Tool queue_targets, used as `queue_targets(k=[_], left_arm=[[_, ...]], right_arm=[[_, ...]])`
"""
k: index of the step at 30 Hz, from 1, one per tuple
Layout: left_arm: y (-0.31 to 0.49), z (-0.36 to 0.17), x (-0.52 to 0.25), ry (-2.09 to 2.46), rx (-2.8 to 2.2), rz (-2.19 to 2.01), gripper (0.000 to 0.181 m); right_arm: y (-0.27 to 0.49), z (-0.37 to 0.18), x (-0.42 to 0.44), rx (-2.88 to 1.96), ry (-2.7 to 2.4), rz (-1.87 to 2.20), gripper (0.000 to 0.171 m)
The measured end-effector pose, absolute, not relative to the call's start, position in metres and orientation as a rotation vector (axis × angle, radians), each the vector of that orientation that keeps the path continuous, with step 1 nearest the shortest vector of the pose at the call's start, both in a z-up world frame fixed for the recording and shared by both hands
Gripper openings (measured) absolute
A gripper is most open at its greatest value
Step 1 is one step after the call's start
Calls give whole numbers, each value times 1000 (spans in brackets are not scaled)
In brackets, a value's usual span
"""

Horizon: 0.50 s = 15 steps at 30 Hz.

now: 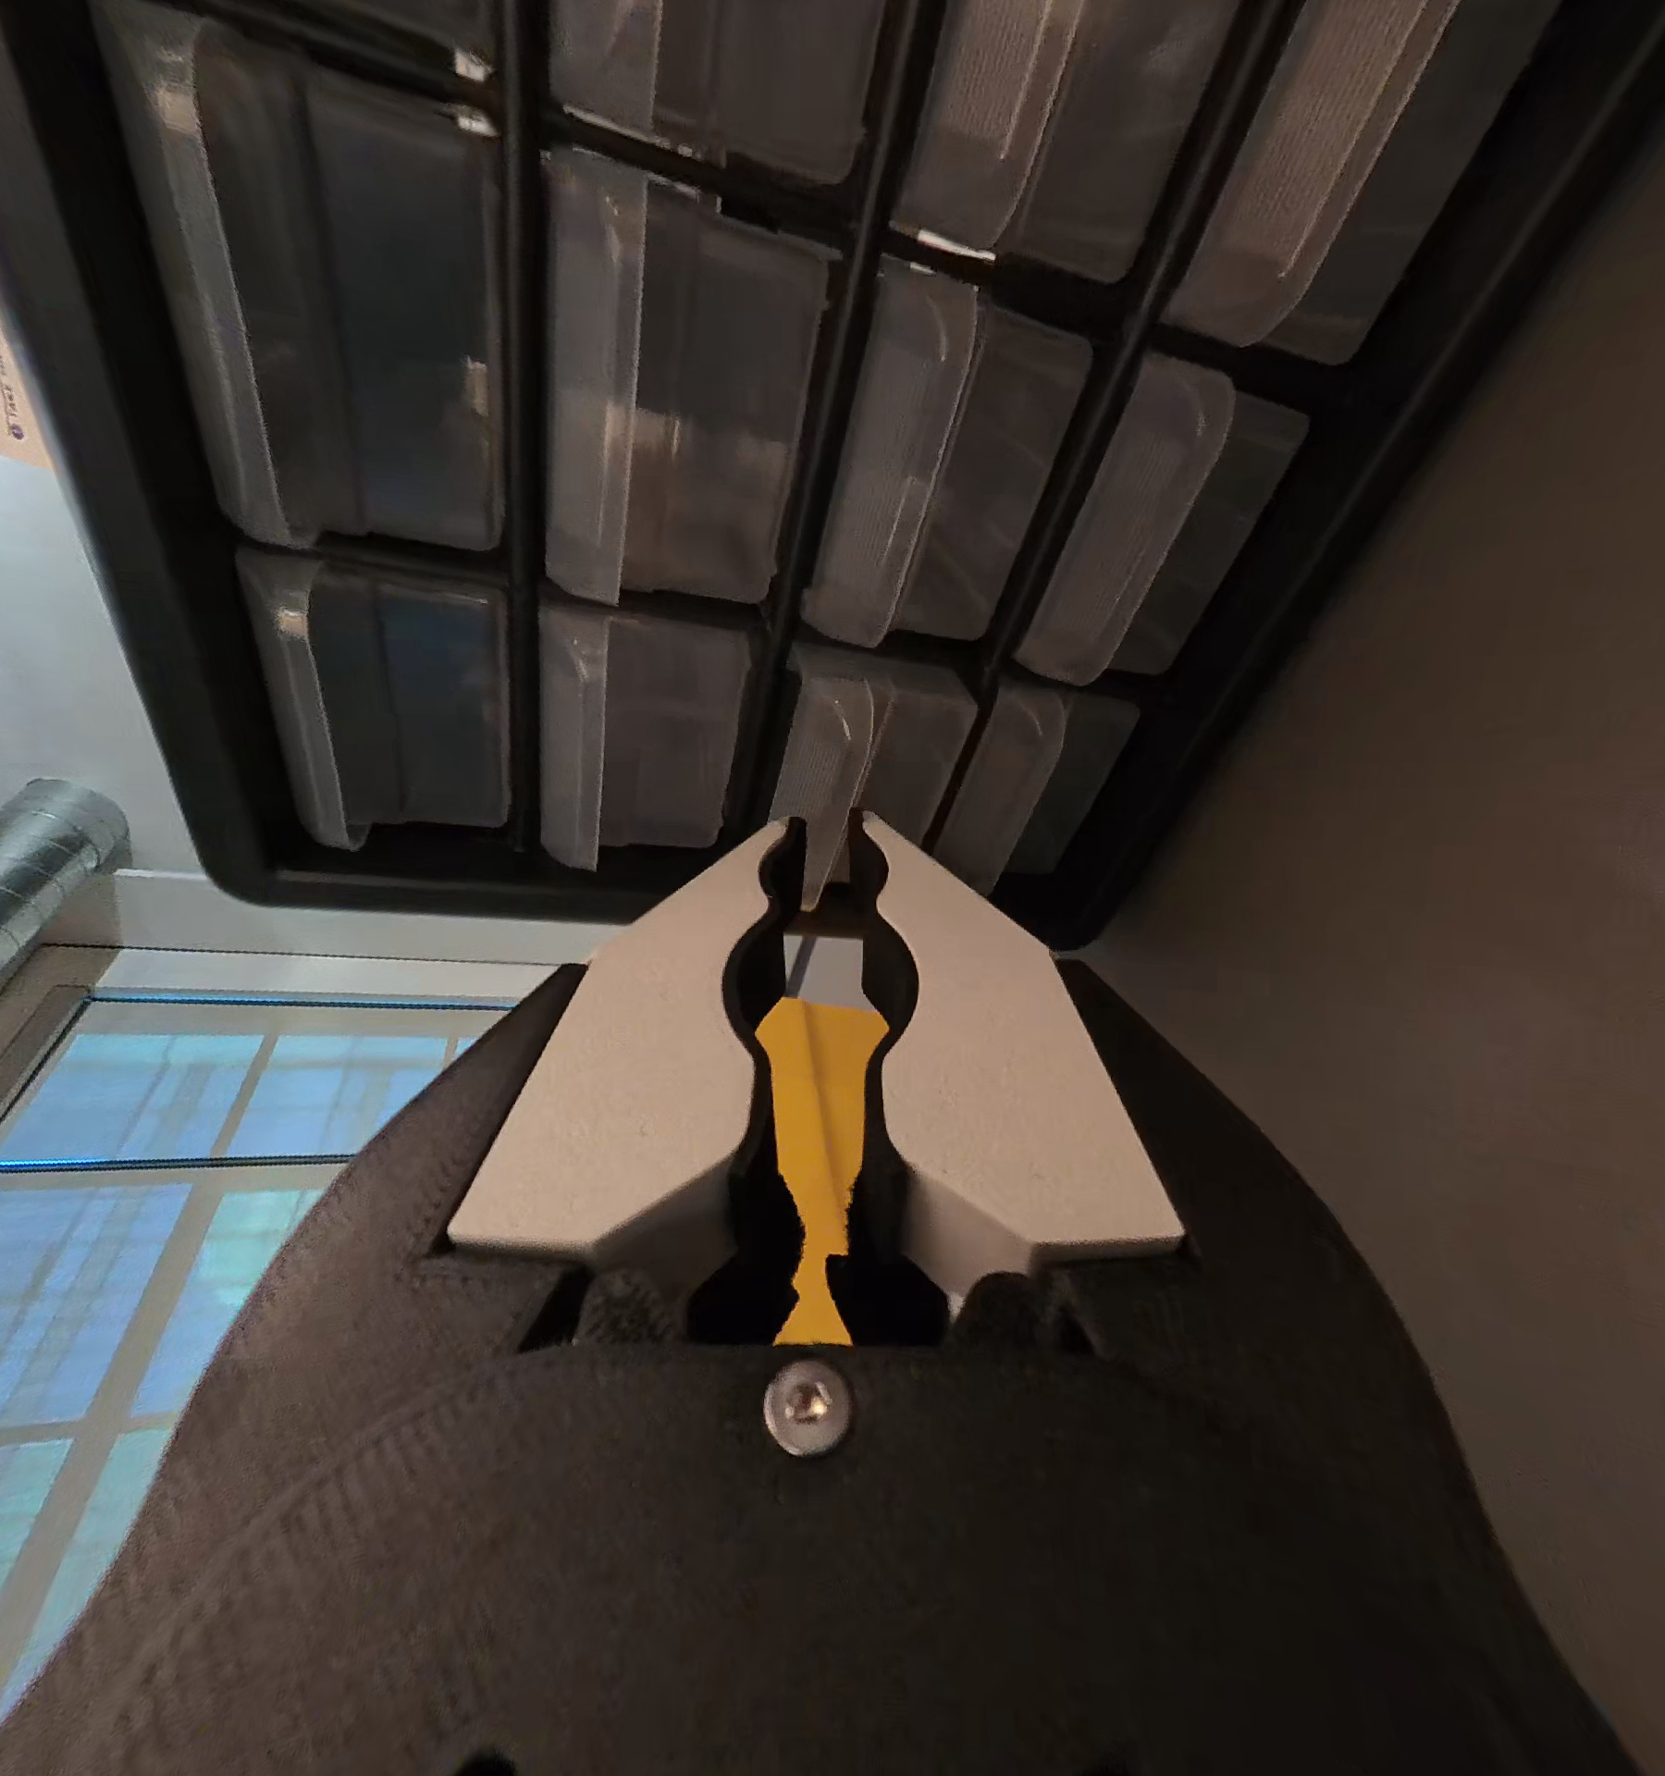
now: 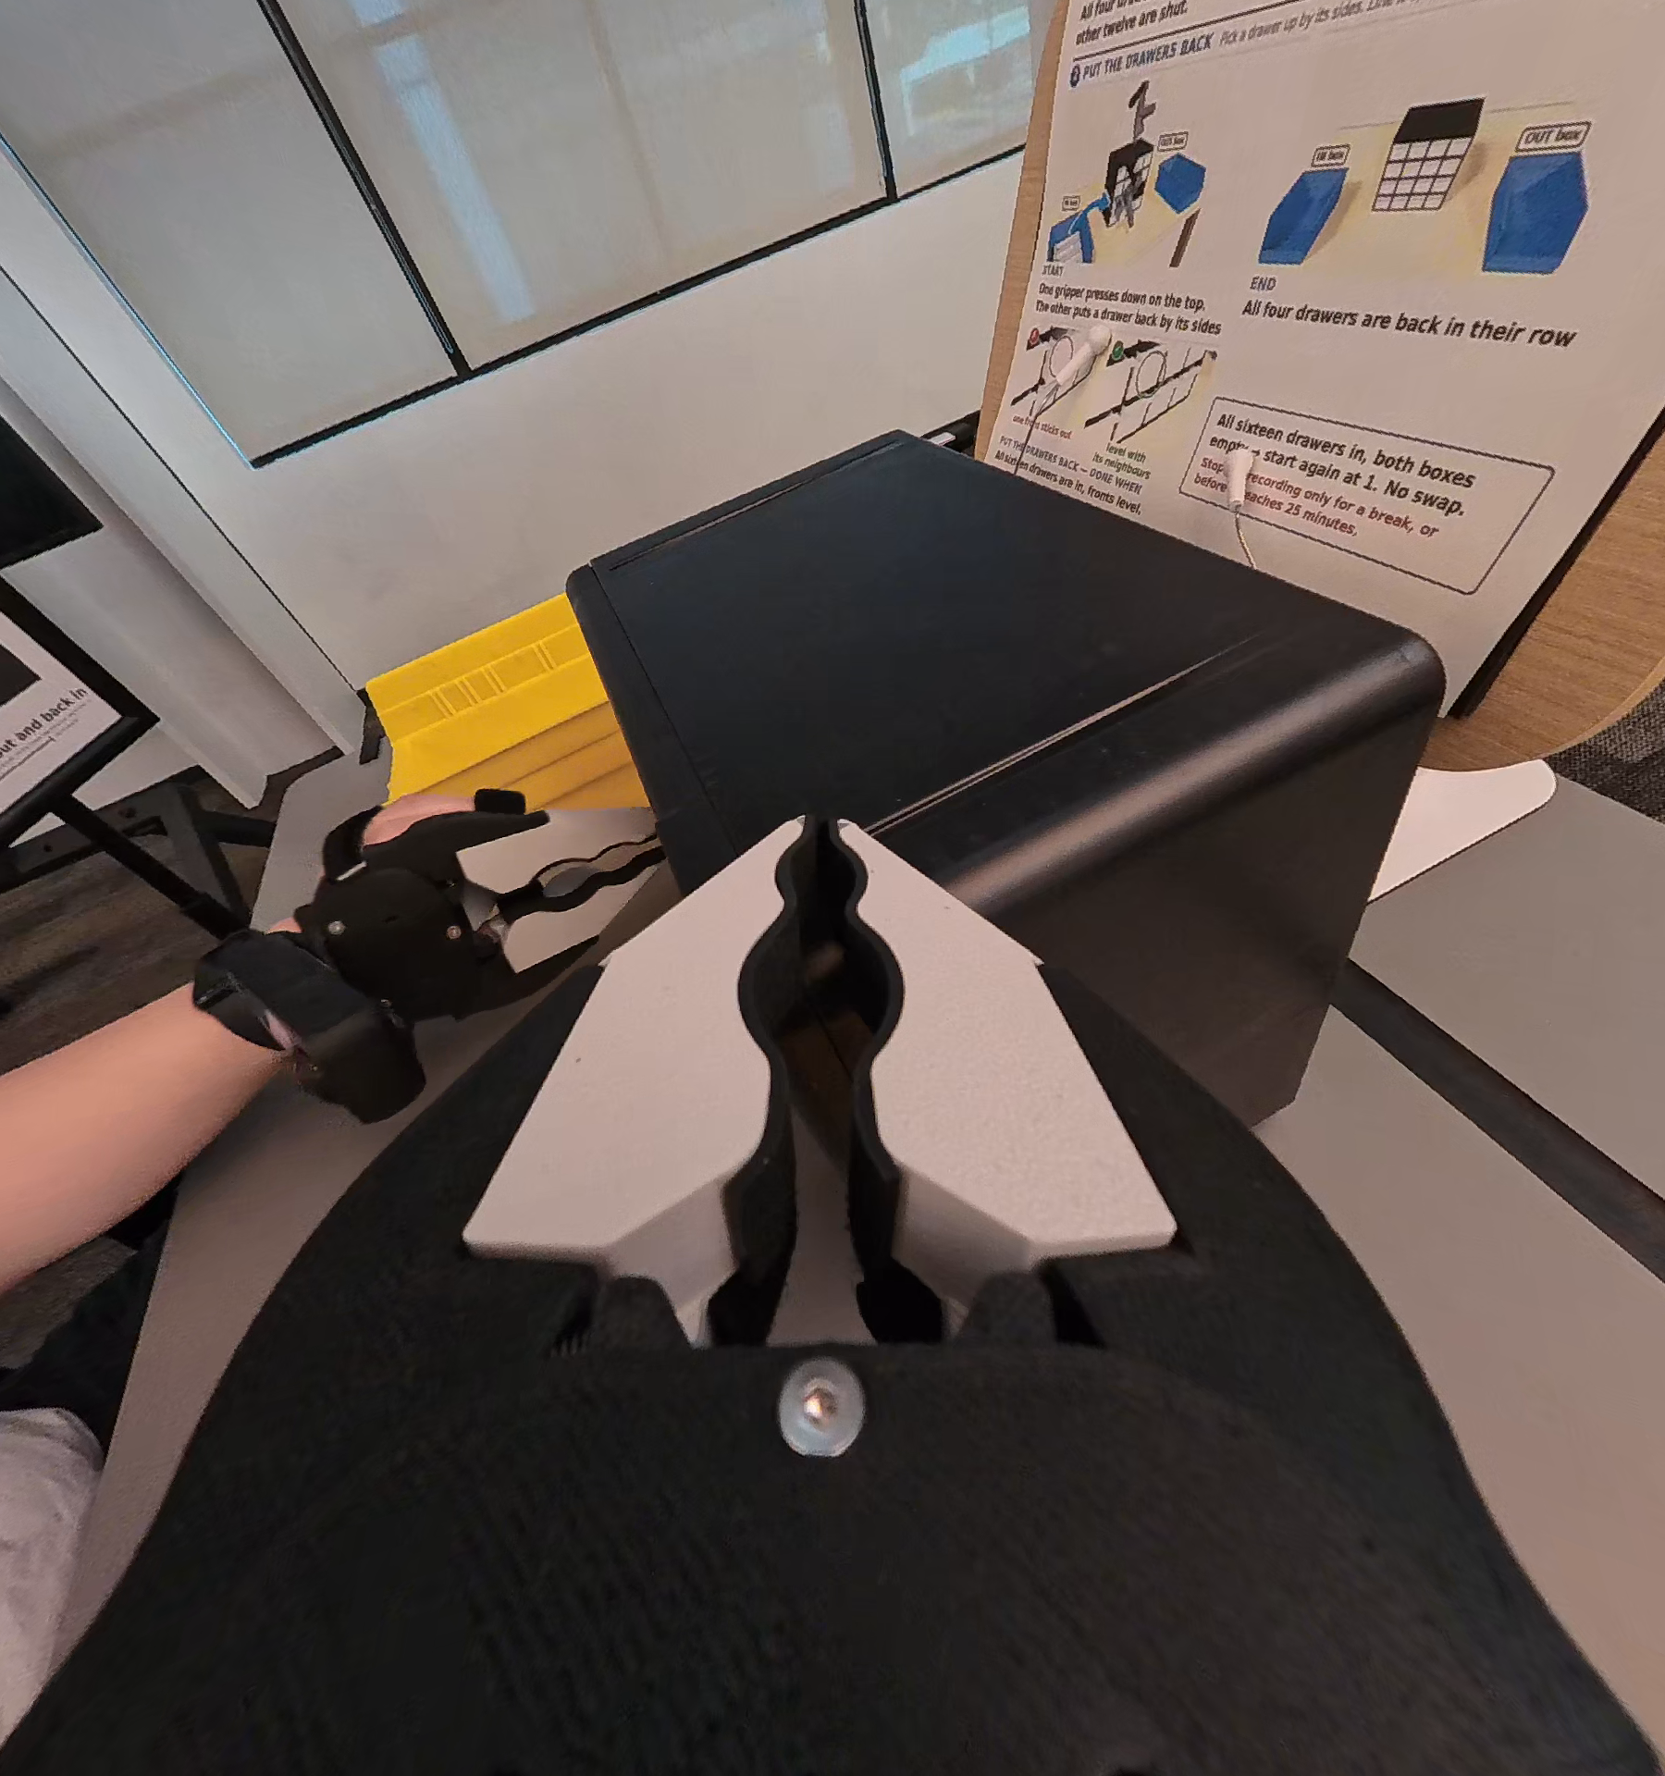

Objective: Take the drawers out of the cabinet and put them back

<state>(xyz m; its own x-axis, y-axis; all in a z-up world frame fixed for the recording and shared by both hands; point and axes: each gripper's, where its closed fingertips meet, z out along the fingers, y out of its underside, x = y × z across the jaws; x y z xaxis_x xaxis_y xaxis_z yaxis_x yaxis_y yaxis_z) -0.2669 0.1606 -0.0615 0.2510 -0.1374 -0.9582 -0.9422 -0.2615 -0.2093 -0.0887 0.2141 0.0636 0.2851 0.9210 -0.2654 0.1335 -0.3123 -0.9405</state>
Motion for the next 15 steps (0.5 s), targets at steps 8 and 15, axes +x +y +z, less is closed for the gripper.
queue_targets(k=[8,15], left_arm=[[170,-61,-268,980,-1640,1103,7],[164,-61,-265,957,-1660,1041,16]], right_arm=[[214,64,-88,-1673,-975,1129,0],[214,64,-88,-1670,-975,1130,0]])
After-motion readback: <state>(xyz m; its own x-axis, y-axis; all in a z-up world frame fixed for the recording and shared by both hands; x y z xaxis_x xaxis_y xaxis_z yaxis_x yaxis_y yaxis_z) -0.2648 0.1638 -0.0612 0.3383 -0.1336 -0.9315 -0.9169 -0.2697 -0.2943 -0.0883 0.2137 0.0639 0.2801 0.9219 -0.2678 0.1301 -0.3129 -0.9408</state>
